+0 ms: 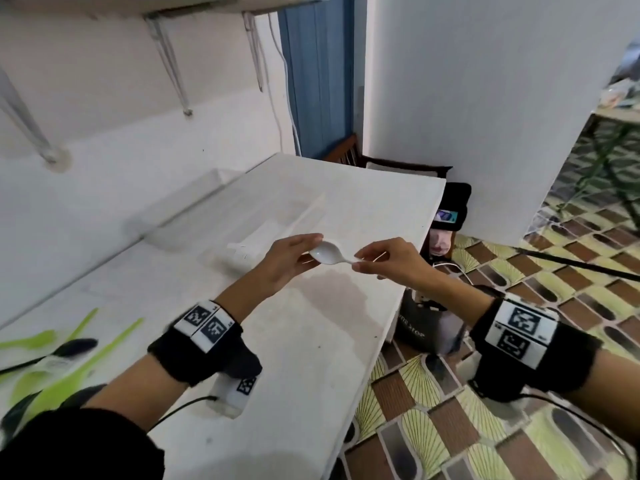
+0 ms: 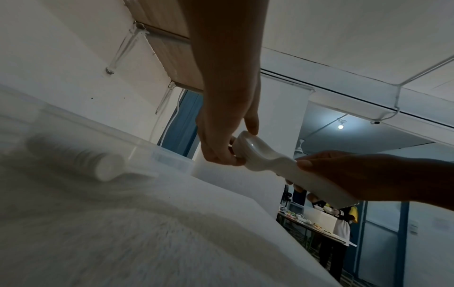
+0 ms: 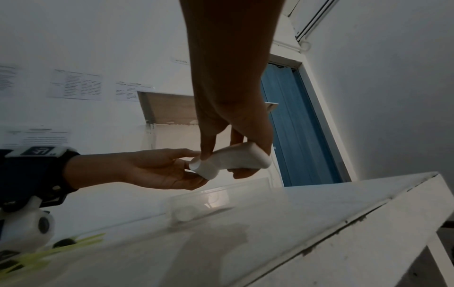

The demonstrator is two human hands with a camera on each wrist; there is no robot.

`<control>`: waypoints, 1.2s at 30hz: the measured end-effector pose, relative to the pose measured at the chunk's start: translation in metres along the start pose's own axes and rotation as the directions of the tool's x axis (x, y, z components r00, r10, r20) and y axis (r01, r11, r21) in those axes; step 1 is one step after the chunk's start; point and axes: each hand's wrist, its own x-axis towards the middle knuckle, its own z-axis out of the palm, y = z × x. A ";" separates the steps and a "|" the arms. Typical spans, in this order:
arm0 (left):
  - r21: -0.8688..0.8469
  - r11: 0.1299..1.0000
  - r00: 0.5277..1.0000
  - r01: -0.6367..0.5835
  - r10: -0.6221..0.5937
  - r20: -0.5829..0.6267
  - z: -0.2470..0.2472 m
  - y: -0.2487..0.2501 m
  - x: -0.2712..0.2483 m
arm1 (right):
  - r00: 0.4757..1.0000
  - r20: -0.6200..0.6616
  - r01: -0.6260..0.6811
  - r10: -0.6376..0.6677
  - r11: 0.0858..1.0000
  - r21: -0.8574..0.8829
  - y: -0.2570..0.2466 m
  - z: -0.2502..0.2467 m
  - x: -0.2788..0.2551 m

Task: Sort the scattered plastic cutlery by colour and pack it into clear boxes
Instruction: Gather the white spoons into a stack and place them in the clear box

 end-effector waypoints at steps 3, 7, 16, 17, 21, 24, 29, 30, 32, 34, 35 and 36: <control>-0.041 0.999 0.999 0.011 -0.012 -0.045 0.006 0.003 0.029 | 1.000 0.009 -0.019 0.019 1.000 -0.002 0.006 -0.010 0.031; -0.099 0.995 0.994 0.022 -0.033 -0.107 0.001 0.005 0.060 | 0.997 0.080 0.012 -0.010 1.000 -0.023 0.013 -0.016 0.074; -0.098 0.994 0.957 -0.046 0.016 -0.289 -0.034 0.026 0.104 | 0.916 0.332 0.273 -0.224 0.956 -0.108 0.003 -0.017 0.196; -0.099 0.994 0.945 -0.053 0.018 -0.327 -0.039 0.027 0.109 | 0.897 0.365 0.304 -0.248 0.947 -0.104 0.001 -0.014 0.211; -0.148 0.985 0.888 -0.085 0.007 -0.461 -0.053 0.029 0.124 | 0.799 0.492 0.434 -0.346 0.898 -0.073 -0.011 -0.002 0.259; -0.155 0.983 0.850 -0.097 0.001 -0.528 -0.060 0.026 0.129 | 0.714 0.570 0.513 -0.407 0.858 -0.030 -0.017 0.007 0.287; -0.094 0.992 0.784 -0.082 0.005 -0.621 -0.073 0.018 0.126 | 0.592 0.653 0.594 -0.473 0.803 0.044 -0.024 0.034 0.318; -0.081 0.994 0.773 -0.077 0.008 -0.634 -0.076 0.017 0.124 | 0.565 0.667 0.608 -0.485 0.792 0.061 -0.025 0.040 0.321; -0.051 0.996 0.755 -0.073 0.022 -0.656 -0.081 0.015 0.117 | 0.507 0.693 0.641 -0.513 0.762 0.095 -0.027 0.052 0.327; -0.012 0.998 0.745 -0.068 0.043 -0.666 -0.085 0.013 0.110 | 0.439 0.712 0.686 -0.549 0.716 0.129 -0.030 0.064 0.334; 0.023 0.998 0.739 -0.052 0.054 -0.671 -0.088 0.012 0.107 | 0.405 0.716 0.706 -0.569 0.692 0.151 -0.032 0.069 0.337; 0.066 0.997 0.729 -0.026 0.064 -0.681 -0.090 0.010 0.104 | 0.371 0.718 0.726 -0.589 0.666 0.171 -0.033 0.075 0.340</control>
